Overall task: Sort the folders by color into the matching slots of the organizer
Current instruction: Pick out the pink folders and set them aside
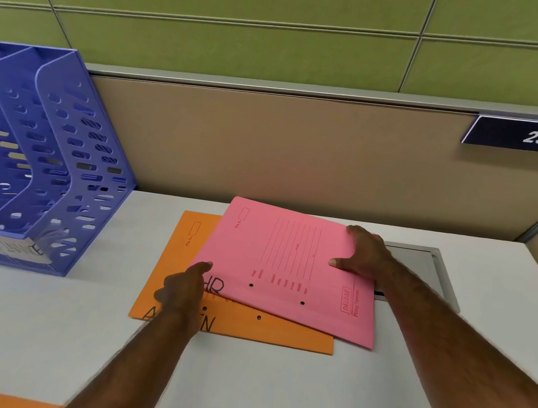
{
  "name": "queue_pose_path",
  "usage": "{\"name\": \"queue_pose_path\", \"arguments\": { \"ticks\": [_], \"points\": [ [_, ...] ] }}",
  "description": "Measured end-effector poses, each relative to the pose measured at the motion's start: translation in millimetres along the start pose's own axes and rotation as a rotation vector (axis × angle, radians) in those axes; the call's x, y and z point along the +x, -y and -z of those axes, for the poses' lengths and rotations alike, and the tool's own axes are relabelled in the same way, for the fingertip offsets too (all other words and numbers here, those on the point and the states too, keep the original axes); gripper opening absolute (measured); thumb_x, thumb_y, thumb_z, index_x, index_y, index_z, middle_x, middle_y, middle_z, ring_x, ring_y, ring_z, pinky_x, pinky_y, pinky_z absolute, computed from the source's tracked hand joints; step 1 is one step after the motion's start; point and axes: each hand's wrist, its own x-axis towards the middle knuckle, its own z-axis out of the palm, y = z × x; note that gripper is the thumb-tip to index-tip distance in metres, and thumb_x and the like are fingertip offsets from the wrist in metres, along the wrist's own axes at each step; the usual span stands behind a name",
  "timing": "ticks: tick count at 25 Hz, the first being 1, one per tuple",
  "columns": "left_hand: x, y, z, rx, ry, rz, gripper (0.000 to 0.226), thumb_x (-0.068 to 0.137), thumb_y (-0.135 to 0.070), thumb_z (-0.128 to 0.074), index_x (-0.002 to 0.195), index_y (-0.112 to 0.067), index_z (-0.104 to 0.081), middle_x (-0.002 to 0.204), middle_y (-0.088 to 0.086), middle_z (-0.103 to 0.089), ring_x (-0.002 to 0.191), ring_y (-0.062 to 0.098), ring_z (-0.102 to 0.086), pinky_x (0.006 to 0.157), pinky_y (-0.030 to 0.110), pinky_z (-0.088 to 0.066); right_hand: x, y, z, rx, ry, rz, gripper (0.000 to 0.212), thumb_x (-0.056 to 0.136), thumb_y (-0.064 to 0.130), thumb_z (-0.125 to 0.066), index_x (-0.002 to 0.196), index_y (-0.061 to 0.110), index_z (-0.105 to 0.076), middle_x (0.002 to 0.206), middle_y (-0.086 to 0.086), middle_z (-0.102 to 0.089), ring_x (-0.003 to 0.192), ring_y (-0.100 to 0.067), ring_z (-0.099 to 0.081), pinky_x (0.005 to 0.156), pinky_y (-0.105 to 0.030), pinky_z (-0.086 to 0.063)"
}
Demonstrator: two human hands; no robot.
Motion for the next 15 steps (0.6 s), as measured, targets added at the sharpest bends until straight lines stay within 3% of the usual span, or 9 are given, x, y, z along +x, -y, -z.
{"name": "queue_pose_path", "arguments": {
  "ticks": [3,7,10,15],
  "points": [
    [-7,-1,-5,-0.084,-0.031,-0.092,0.065,0.076,-0.033,-0.075,0.129,-0.015,-0.043,0.134,0.018,-0.041,0.098,0.031,-0.047,0.074,0.042,-0.048,0,-2,-3,0.015,-0.011,-0.007,0.101,0.067,0.045,-0.083,0.147,0.012,-0.031,0.148,-0.006,-0.042,0.138,-0.030,-0.032,0.110,-0.042,-0.036],
    [-12,4,-11,-0.371,0.118,-0.220,0.056,0.081,0.001,-0.070,0.116,-0.021,-0.033,0.120,0.019,-0.056,0.105,0.034,-0.060,0.083,0.046,-0.053,-3,-1,-4,0.017,-0.016,0.011,0.099,0.069,0.042,-0.082,0.148,0.013,-0.029,0.152,-0.006,-0.037,0.140,-0.028,-0.029,0.112,-0.044,-0.033],
    [-21,2,-8,-0.401,0.132,-0.313,0.056,0.083,0.007,-0.067,0.116,-0.021,-0.032,0.118,0.017,-0.056,0.107,0.032,-0.060,0.090,0.053,-0.054,-8,5,4,0.075,-0.031,0.083,0.091,0.072,0.033,-0.082,0.147,0.017,-0.034,0.151,-0.005,-0.039,0.139,-0.027,-0.033,0.112,-0.044,-0.034],
    [-37,-3,19,-0.540,0.266,-0.399,0.055,0.086,0.009,-0.061,0.118,-0.025,-0.032,0.119,0.017,-0.060,0.097,0.024,-0.064,0.086,0.049,-0.054,-23,31,30,0.138,-0.146,0.237,0.076,0.079,0.030,-0.076,0.143,0.012,-0.040,0.148,-0.009,-0.041,0.137,-0.024,-0.037,0.114,-0.031,-0.028]
  ]
}}
